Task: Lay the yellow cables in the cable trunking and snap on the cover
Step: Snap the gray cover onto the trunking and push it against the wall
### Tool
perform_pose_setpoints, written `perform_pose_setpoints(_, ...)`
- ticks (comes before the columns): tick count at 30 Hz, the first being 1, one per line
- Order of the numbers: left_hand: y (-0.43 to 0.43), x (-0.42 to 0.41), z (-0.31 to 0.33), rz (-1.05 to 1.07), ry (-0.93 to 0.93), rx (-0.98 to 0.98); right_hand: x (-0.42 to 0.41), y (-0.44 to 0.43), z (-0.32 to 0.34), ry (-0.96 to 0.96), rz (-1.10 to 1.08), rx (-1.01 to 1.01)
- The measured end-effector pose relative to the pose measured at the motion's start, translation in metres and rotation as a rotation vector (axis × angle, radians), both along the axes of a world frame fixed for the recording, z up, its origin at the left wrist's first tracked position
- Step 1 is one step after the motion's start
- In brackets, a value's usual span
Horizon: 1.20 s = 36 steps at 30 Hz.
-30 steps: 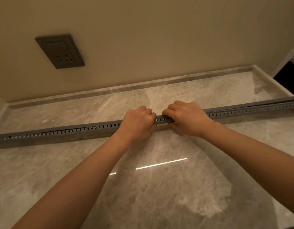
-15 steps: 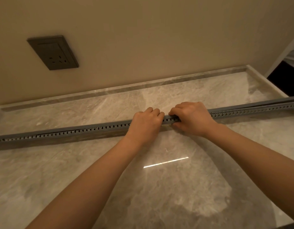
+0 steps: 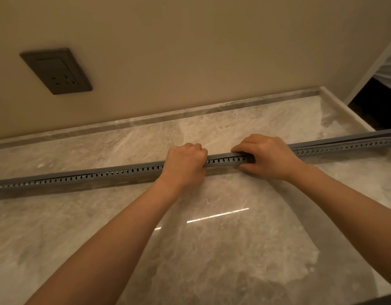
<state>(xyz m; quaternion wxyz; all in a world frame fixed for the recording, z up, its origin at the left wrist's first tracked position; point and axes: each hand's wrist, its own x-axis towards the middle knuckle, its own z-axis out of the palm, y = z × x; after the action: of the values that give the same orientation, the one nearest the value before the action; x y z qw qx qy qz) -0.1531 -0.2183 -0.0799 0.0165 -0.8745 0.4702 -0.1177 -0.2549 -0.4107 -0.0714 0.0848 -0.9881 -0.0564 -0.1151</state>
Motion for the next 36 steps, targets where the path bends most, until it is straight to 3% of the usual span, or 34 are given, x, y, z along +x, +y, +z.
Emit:
perform_pose_setpoints(13,-0.048,-0.030,-0.004,-0.002,0.021,-0.045,-0.003,-0.007,0.001,-0.018,0.022,0.104)
perform_pose_setpoints(28,-0.051,-0.027,-0.002,-0.009,0.087,-0.048,-0.042,-0.034,-0.004,0.024,-0.219,0.041)
perform_pose_setpoints(36,-0.067,-0.048,-0.007,-0.027,0.036,-0.212,-0.036,-0.039,0.002,0.088,-0.187,0.017)
